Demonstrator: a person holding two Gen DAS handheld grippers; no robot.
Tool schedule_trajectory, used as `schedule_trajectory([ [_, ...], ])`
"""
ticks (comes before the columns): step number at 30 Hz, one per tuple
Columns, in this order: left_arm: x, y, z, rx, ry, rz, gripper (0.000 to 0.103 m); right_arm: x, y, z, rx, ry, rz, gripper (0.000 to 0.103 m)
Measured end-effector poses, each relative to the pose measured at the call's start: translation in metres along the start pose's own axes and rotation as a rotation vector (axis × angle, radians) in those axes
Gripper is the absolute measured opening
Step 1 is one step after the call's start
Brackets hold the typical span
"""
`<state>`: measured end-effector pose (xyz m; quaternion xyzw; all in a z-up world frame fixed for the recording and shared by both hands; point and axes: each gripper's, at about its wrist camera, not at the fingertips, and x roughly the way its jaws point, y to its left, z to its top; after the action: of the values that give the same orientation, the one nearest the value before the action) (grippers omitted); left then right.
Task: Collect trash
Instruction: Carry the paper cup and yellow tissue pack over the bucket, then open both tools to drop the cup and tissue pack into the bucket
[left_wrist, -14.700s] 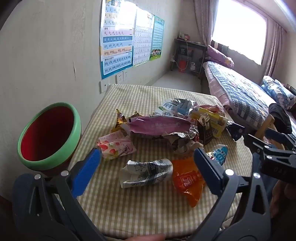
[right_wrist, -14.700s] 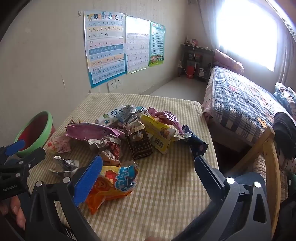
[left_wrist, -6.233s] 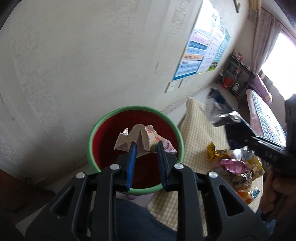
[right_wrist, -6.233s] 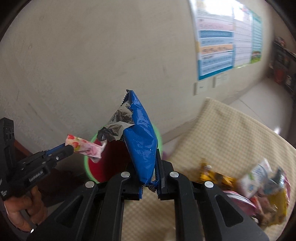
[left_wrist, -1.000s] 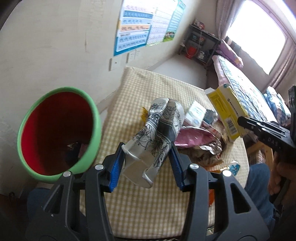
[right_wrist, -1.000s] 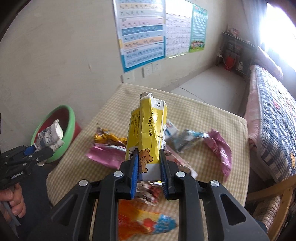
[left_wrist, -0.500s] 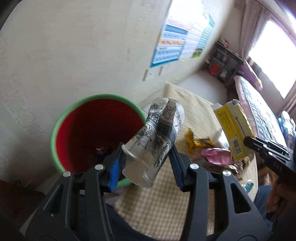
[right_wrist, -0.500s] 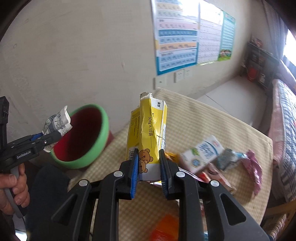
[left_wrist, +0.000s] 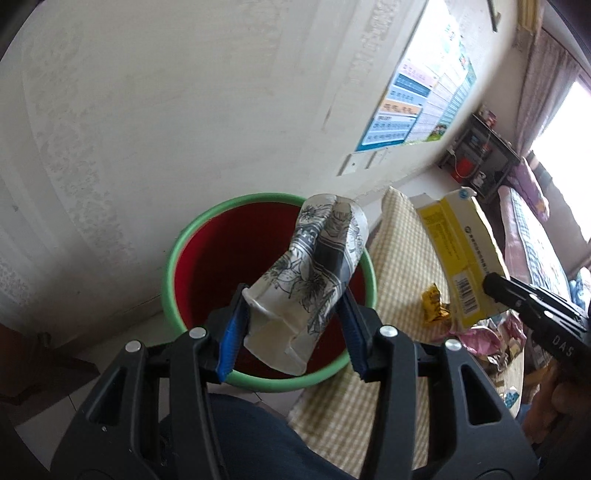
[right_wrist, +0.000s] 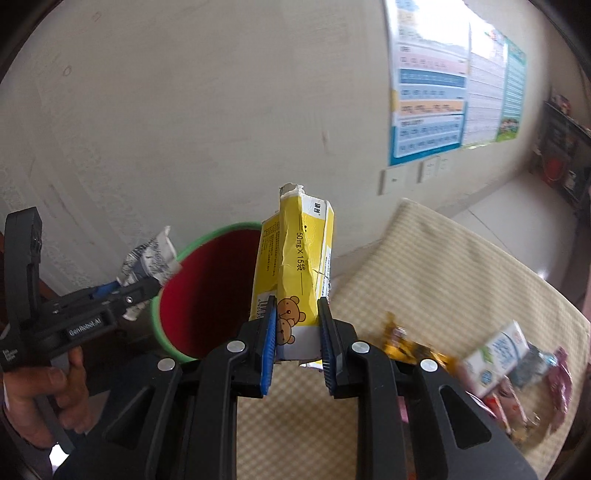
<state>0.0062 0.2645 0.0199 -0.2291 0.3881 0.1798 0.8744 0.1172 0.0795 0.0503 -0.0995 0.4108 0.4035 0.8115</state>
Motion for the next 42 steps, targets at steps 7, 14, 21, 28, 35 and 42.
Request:
schedule_trajectory([
  [7,0.002,0.019,0.013,-0.034,-0.009,0.009,0.046,0.033,0.033,0.015,-0.064,0.028,0.040,0.021],
  [14,0.010,0.035,0.021,-0.063,-0.001,0.012,0.047,0.062,0.050,0.020,-0.092,0.064,0.055,0.021],
  [21,0.021,0.046,0.024,-0.087,0.017,-0.004,0.047,0.081,0.062,0.017,-0.114,0.102,0.058,0.021],
  [28,0.026,0.051,0.030,-0.094,0.016,-0.013,0.048,0.088,0.062,0.023,-0.122,0.109,0.054,0.021],
  [35,0.025,0.057,0.032,-0.130,-0.007,-0.010,0.091,0.090,0.054,0.021,-0.105,0.106,0.046,0.054],
  [42,0.020,0.060,0.026,-0.156,-0.013,-0.003,0.097,0.080,0.042,0.015,-0.084,0.099,0.033,0.067],
])
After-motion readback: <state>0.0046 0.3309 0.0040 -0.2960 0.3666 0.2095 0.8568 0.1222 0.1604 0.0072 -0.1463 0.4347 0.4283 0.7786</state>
